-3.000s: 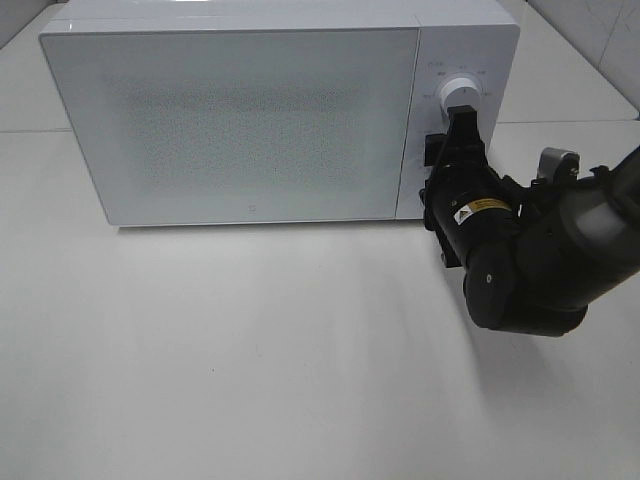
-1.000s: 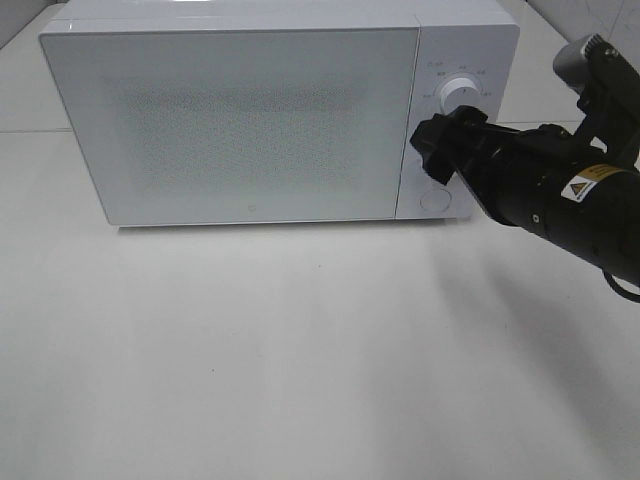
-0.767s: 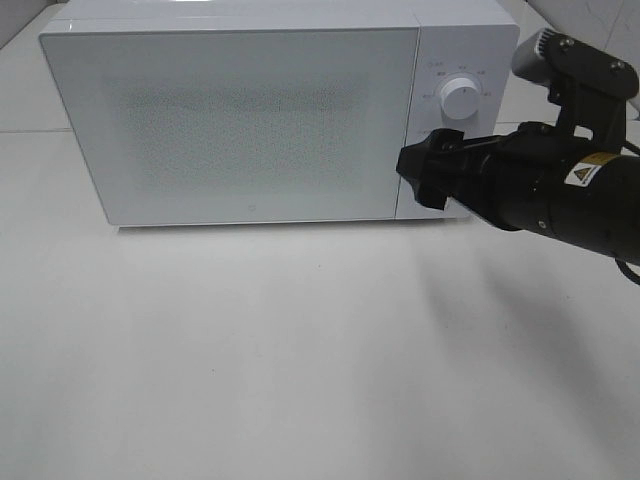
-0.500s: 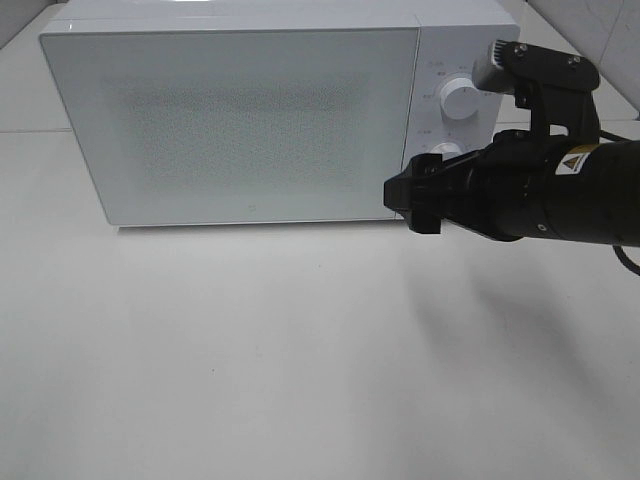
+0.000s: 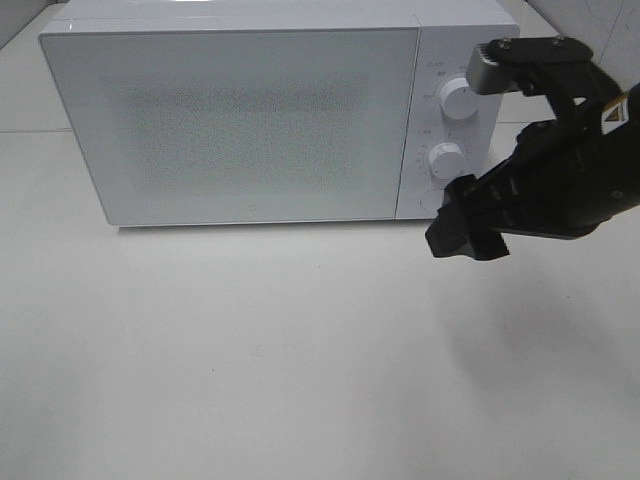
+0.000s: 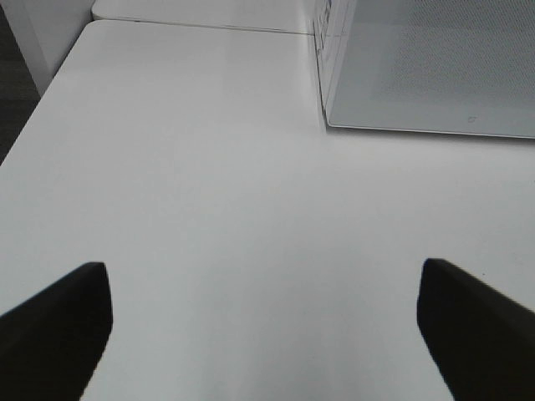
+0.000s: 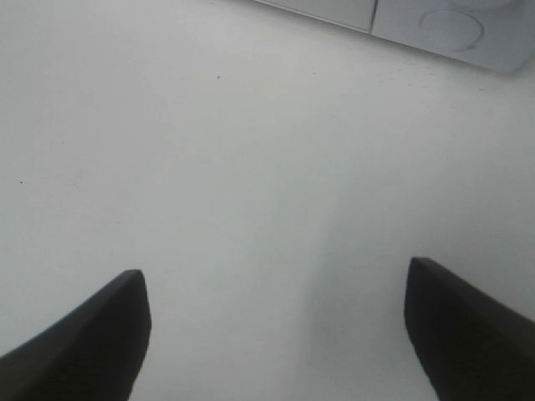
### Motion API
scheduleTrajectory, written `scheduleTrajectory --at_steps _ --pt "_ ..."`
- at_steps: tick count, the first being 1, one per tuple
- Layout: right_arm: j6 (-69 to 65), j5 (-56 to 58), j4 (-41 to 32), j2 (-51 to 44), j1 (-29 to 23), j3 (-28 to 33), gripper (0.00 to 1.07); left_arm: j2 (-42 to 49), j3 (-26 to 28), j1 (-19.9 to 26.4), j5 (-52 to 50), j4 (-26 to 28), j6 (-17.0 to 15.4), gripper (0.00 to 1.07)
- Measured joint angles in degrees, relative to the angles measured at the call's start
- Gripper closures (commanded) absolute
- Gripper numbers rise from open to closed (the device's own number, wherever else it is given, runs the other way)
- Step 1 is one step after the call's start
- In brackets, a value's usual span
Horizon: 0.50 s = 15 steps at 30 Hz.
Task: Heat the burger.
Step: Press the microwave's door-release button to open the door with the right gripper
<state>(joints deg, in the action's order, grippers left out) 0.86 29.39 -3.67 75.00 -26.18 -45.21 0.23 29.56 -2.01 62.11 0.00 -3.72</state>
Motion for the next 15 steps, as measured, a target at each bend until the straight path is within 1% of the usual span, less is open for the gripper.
scheduleTrajectory --at_steps 1,2,3,4,5,6,8,11,15 --pt "-1.43 1.20 1.89 -0.97 0.00 -0.06 0.32 0.00 0.00 0.00 0.00 0.00 0.00 0.16" --pt "-1.43 1.20 1.89 -0.97 0.00 -0.06 0.32 0.00 0.00 0.00 0.00 0.00 0.00 0.16" --pt "-3.78 3.38 4.76 -2.98 0.00 -0.06 0.32 0.00 0.00 0.00 0.00 0.00 0.00 0.16" --pt "-4.58 4.41 6.07 -4.01 0.00 -0.06 0.32 0.00 0.00 0.00 0.00 0.00 0.00 0.16" --pt "-4.58 4.41 6.07 -4.01 0.00 -0.06 0.32 0.00 0.00 0.00 0.00 0.00 0.00 0.16" --pt "-5.61 6.88 7.79 -5.84 0.00 -0.06 0.32 0.00 0.00 0.00 0.00 0.00 0.00 0.16" --pt "-5.84 7.91 8.31 -6.65 0.00 -0.06 0.32 0.00 0.00 0.00 0.00 0.00 0.00 0.16" --pt "-7.79 12.03 9.74 -11.40 0.00 -0.06 0.32 0.00 0.00 0.00 0.00 0.00 0.00 0.16" --pt "-8.19 15.24 10.54 -14.55 0.00 -0.06 0.32 0.00 0.00 0.00 0.00 0.00 0.00 0.16"
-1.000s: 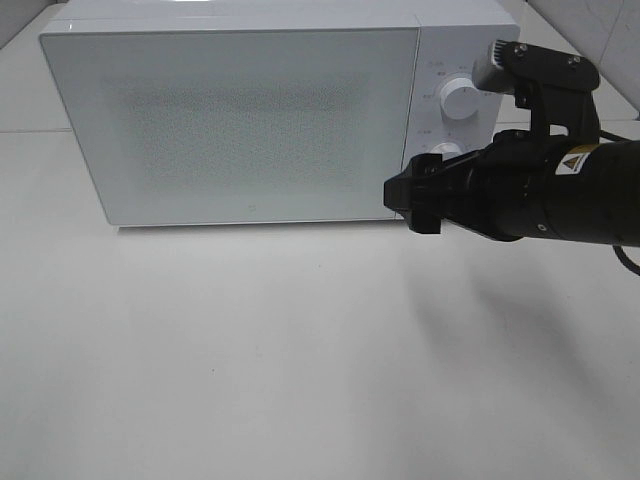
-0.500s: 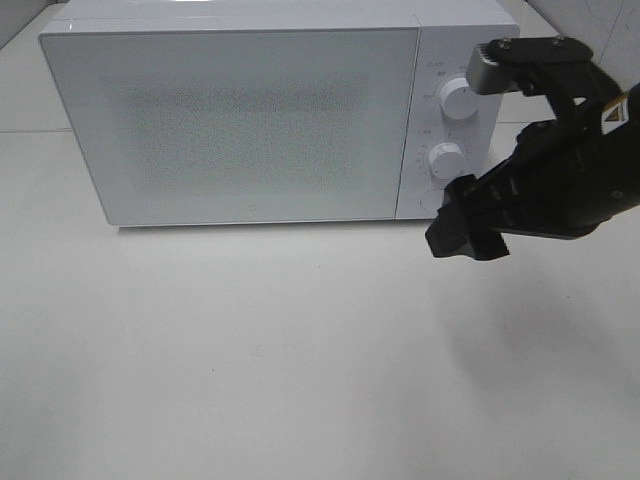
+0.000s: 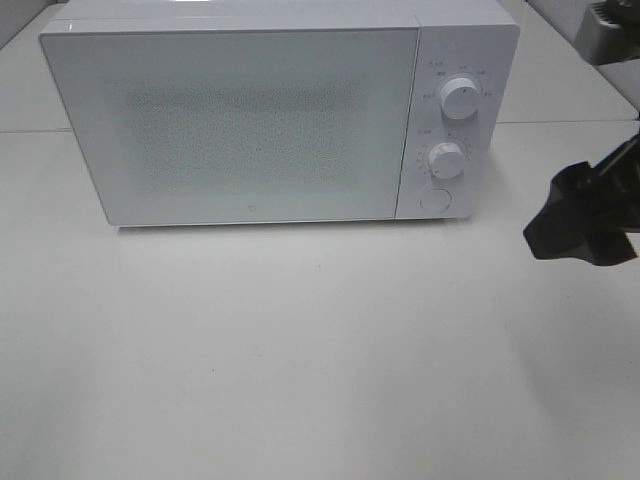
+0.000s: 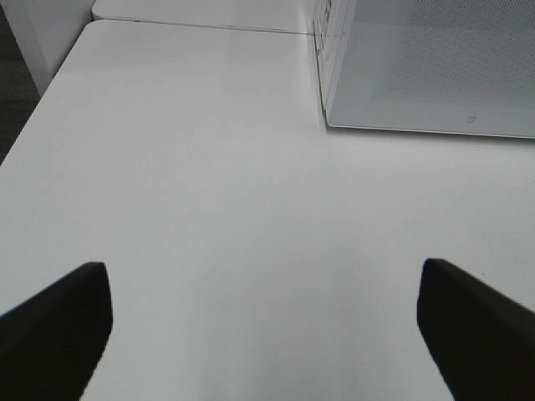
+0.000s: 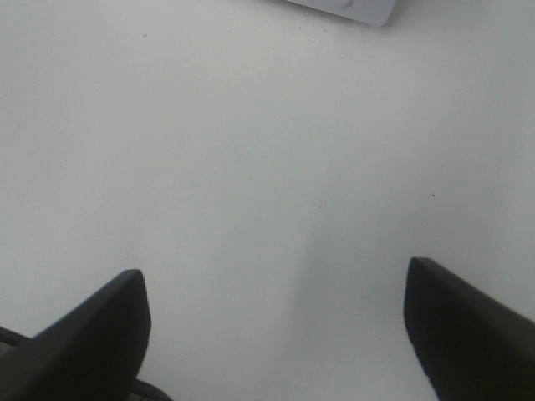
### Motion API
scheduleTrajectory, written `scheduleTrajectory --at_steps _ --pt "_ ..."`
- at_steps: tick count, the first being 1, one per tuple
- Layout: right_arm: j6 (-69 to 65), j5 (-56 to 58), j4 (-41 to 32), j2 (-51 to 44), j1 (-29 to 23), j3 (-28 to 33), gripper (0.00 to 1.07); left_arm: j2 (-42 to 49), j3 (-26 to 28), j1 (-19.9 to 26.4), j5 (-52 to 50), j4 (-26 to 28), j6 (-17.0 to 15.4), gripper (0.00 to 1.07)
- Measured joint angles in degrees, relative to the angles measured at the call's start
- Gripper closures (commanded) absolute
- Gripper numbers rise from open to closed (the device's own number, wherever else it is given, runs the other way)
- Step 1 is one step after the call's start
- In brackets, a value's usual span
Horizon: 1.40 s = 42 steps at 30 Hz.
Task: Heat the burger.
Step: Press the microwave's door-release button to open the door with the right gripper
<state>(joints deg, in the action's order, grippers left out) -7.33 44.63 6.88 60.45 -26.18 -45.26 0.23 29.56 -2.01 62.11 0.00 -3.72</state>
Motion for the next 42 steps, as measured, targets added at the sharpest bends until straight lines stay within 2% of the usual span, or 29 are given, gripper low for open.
scheduleTrajectory --at_steps 5,9,11,13,16,18,30,36,42 --pt "-0.17 2.46 1.32 -5.73 0.00 0.17 0.32 0.00 0.00 0.00 0.00 0.00 0.00 0.16" --pt "-0.57 2.35 3.21 -15.53 0.00 4.01 0.32 0.00 0.00 0.00 0.00 0.00 0.00 0.16" --pt "-0.86 2.35 3.55 -17.19 0.00 4.81 0.31 0.00 0.00 0.00 0.00 0.00 0.00 0.16" --pt "-1.49 2.52 4.07 -25.15 0.80 8.48 0.29 0.00 0.00 0.00 0.00 0.00 0.00 0.16" --pt "-1.78 2.52 4.01 -26.59 1.38 9.05 0.29 0.00 0.00 0.00 0.00 0.00 0.00 0.16" --pt "-2.92 2.58 3.50 -33.46 5.90 10.66 0.27 0.00 0.00 0.00 0.00 0.00 0.00 0.16" --pt "-2.86 5.73 1.38 -50.71 18.22 15.01 0.31 0.00 0.00 0.00 0.00 0.00 0.00 0.16" --pt "-2.75 9.00 1.20 -55.46 22.57 16.04 0.31 0.00 0.00 0.00 0.00 0.00 0.00 0.16" --pt "-2.75 10.49 1.15 -58.50 23.95 16.90 0.31 0.00 0.00 0.00 0.00 0.00 0.00 0.16"
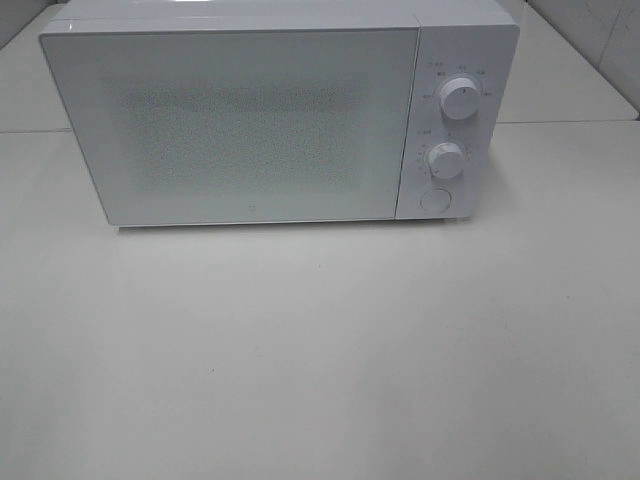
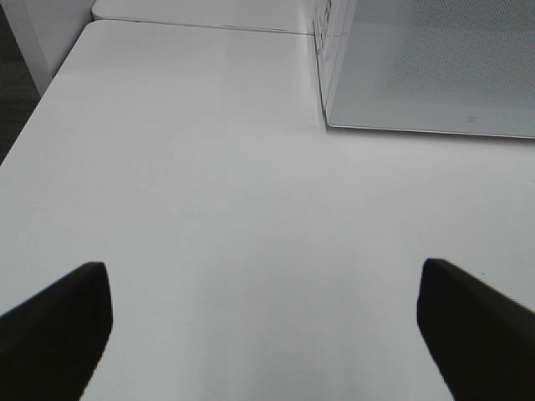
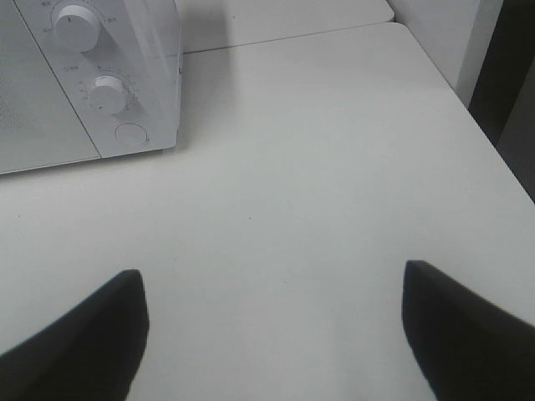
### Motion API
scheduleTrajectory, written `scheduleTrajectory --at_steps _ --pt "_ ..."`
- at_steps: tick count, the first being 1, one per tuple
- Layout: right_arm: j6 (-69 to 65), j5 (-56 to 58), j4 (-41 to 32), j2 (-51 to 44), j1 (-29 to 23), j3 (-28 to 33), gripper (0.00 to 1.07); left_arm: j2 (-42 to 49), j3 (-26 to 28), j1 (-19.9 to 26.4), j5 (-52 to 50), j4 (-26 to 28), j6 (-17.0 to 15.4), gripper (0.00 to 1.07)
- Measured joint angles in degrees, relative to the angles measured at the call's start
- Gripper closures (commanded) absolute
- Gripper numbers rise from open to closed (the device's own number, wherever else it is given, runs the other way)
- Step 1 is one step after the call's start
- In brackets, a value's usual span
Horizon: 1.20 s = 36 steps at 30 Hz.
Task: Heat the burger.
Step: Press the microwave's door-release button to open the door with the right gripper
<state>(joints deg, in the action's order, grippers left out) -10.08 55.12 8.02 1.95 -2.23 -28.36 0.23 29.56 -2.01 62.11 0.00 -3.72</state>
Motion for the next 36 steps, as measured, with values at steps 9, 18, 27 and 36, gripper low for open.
scheduleTrajectory --at_steps 9,18,27,36 --pt "0.06 0.52 -0.17 -2.18 0.11 0.06 0.31 0.00 0.00 0.00 0.00 0.00 0.00 0.16" --pt "0.06 0.69 -0.17 -2.18 0.11 0.06 0.31 0.00 0.00 0.00 0.00 0.00 0.00 0.16" --pt "0.34 -2.01 -0.17 -2.18 0.11 -1.38 0.31 0.00 0.00 0.00 0.00 0.00 0.00 0.16" --pt "0.46 -13.98 0.97 4.81 0.11 -1.60 0.31 0.00 0.00 0.00 0.00 0.00 0.00 0.16"
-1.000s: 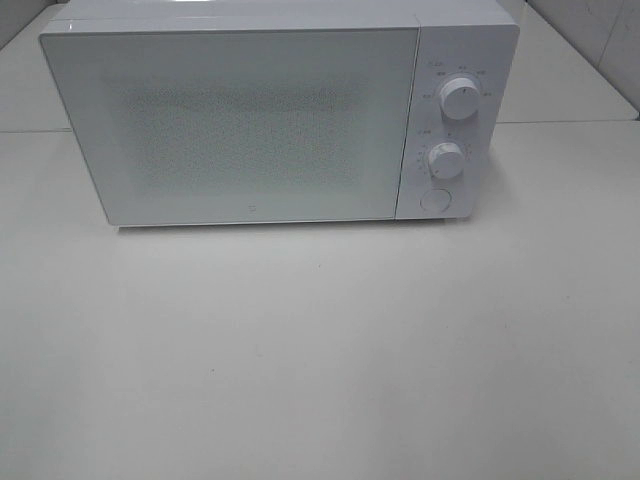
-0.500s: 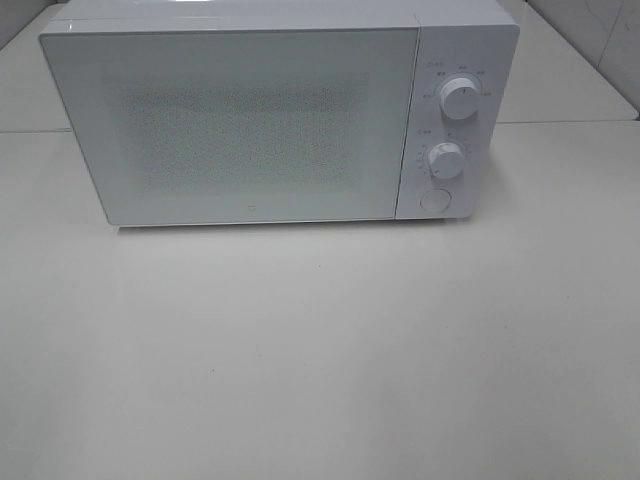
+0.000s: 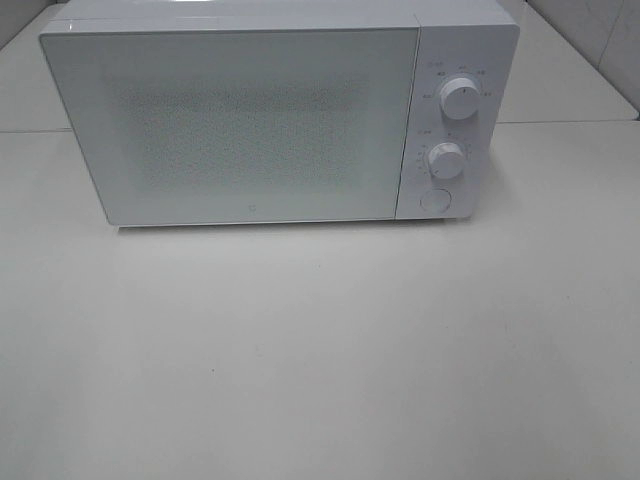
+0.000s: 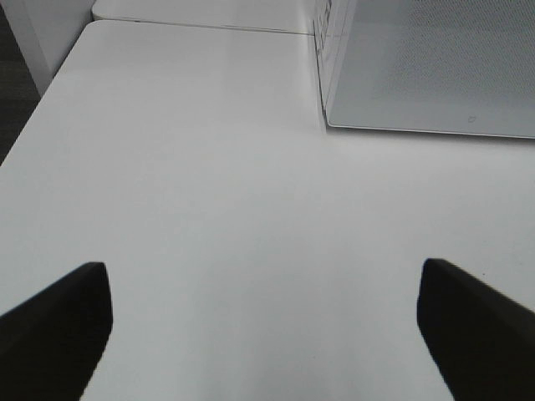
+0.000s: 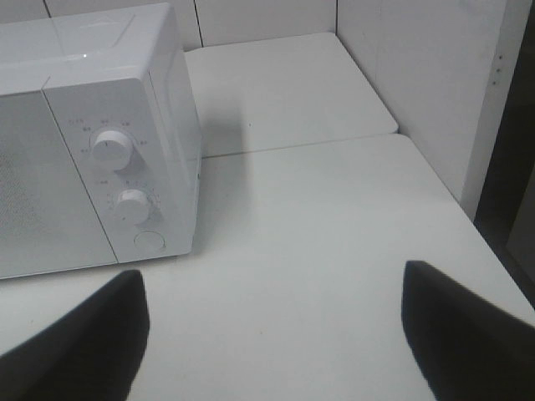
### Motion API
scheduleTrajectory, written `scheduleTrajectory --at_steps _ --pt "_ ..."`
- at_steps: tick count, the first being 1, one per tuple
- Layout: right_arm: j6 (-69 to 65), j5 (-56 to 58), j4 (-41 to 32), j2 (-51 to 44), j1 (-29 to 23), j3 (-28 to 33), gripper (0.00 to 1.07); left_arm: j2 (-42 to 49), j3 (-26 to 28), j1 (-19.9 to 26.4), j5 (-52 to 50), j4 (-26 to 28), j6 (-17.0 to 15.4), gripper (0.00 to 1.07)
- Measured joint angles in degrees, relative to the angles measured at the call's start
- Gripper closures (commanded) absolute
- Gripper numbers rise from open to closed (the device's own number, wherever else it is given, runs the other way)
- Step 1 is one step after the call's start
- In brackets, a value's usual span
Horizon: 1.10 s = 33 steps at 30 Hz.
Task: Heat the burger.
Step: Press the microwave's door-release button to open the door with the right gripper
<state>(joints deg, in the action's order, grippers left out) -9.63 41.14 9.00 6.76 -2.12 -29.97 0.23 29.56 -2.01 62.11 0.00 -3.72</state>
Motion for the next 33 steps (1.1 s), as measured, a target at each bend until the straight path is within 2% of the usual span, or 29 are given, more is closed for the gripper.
scheduleTrajectory --at_steps 9,20,25,26,28,29,31,32,33 --pt "0.00 -10.71 0.40 9.40 0.00 0.00 0.32 0.00 0.00 0.00 0.00 0.00 0.00 0.16" --pt "-0.46 -25.44 2.23 25.44 0.00 0.06 0.45 0.00 0.00 0.00 0.00 0.00 0.00 0.16" --pt "-3.38 -40.51 3.15 31.34 0.00 5.27 0.56 0.00 0.00 0.00 0.00 0.00 0.00 0.16" --pt "-3.38 -40.51 3.15 31.34 0.00 5.27 0.56 0.00 0.00 0.00 0.00 0.00 0.00 0.16" --pt "-4.35 -48.36 3.21 33.58 0.00 8.54 0.66 0.00 0.00 0.00 0.00 0.00 0.00 0.16" --pt "-4.35 -48.36 3.21 33.58 0.00 8.54 0.66 0.00 0.00 0.00 0.00 0.00 0.00 0.16" --pt "-6.93 -55.92 3.21 35.64 0.00 11.29 0.78 0.00 0.00 0.00 0.00 0.00 0.00 0.16" --pt "-6.93 -55.92 3.21 35.64 0.00 11.29 0.78 0.00 0.00 0.00 0.00 0.00 0.00 0.16" --pt "-8.94 -60.10 3.27 37.13 0.00 12.78 0.85 0.00 0.00 0.00 0.00 0.00 0.00 0.16"
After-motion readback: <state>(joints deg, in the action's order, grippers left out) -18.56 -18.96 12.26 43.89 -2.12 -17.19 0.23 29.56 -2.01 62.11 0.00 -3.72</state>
